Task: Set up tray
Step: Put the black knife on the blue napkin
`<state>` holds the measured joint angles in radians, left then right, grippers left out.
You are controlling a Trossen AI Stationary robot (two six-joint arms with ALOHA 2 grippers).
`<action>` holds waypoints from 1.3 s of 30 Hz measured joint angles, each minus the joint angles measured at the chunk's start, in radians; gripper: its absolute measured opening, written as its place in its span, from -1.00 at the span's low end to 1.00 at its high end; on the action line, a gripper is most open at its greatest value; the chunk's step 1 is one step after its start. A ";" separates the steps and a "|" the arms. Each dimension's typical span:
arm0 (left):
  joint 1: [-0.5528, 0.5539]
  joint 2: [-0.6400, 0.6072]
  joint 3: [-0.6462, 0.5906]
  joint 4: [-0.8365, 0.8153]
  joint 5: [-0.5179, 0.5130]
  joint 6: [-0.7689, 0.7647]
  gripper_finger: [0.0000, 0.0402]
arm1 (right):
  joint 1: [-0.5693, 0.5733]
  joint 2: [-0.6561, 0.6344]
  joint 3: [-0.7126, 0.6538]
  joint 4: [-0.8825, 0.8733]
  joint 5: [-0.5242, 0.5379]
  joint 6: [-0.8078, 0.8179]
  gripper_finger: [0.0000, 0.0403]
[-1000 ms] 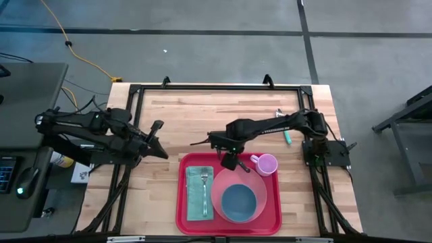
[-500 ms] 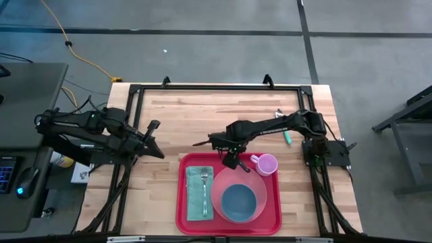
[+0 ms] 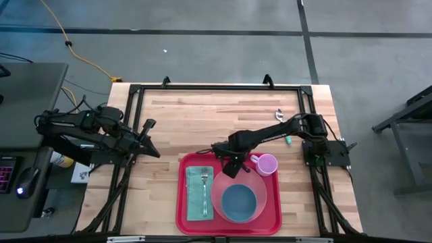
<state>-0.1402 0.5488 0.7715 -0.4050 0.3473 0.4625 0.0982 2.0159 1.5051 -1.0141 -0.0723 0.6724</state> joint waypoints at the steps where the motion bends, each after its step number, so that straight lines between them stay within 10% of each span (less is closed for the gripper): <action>1: 0.000 -0.002 0.000 0.000 0.000 0.000 -0.77 | 0.000 0.000 0.000 0.006 0.004 0.000 0.16; 28: 0.000 -0.003 0.000 -0.026 -0.003 0.012 -0.77 | -0.021 -0.002 -0.068 0.092 0.010 0.058 0.14; 39: 0.000 -0.003 0.000 -0.043 -0.018 0.012 -0.77 | -0.029 -0.002 -0.068 0.100 0.042 0.027 -0.66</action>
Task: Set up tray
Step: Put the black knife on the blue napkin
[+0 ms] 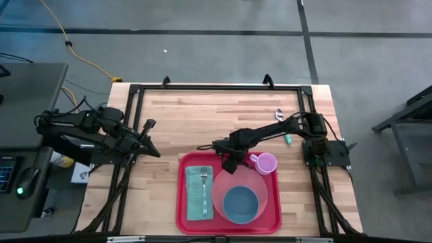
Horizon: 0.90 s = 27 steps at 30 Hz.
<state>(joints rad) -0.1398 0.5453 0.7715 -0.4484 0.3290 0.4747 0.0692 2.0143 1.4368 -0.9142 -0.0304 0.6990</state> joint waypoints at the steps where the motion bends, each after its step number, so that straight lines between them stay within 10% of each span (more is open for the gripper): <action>1: 0.000 0.000 0.000 0.000 0.000 0.000 -0.77 | 0.000 -0.001 0.000 0.000 -0.001 -0.004 -0.76; 27: 0.000 0.000 0.000 0.004 -0.011 -0.012 -0.77 | 0.084 -0.307 0.002 0.344 0.013 -0.034 -0.86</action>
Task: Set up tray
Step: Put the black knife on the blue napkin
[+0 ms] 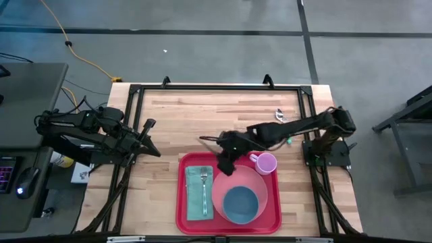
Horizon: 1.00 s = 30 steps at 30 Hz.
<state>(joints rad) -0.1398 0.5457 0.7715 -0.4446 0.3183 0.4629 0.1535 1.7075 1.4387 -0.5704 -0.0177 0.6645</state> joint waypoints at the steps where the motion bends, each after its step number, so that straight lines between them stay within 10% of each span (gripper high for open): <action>1: 0.000 0.000 0.000 0.000 0.000 0.000 -0.77 | 0.016 -0.006 0.000 0.041 0.000 0.002 -0.86; 17: 0.000 0.000 0.000 0.041 0.001 -0.050 -0.77 | 0.282 0.072 0.311 0.120 0.334 -0.045 -0.86; 30: 0.000 0.000 0.000 0.068 0.001 -0.112 -0.77 | 0.295 0.469 0.919 -0.414 0.508 -0.080 -0.86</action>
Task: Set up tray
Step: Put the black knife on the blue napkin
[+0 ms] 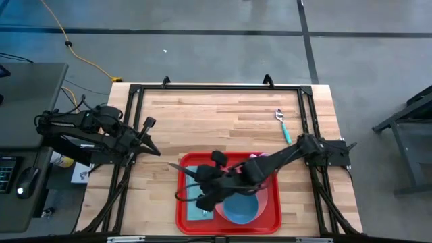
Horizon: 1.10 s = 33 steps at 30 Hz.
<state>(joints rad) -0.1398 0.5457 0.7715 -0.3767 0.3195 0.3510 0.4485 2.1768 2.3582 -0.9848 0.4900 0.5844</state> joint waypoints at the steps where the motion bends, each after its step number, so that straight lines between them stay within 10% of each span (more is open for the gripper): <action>1: 0.000 0.000 0.000 0.008 0.000 -0.006 -0.77 | -0.009 0.002 -0.015 0.019 -0.006 0.002 -0.86; 17: 0.002 -0.001 0.000 0.101 -0.005 -0.042 -0.77 | -0.089 -0.015 -0.350 0.551 -0.343 0.071 -0.86; 33: 0.002 -0.001 0.000 0.205 -0.032 -0.042 -0.77 | -0.089 -0.015 -0.704 1.168 -0.239 0.196 -0.86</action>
<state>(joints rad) -0.1383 0.5442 0.7712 -0.1718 0.2870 0.3088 0.3599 2.1620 1.6537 0.1830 0.2509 0.7801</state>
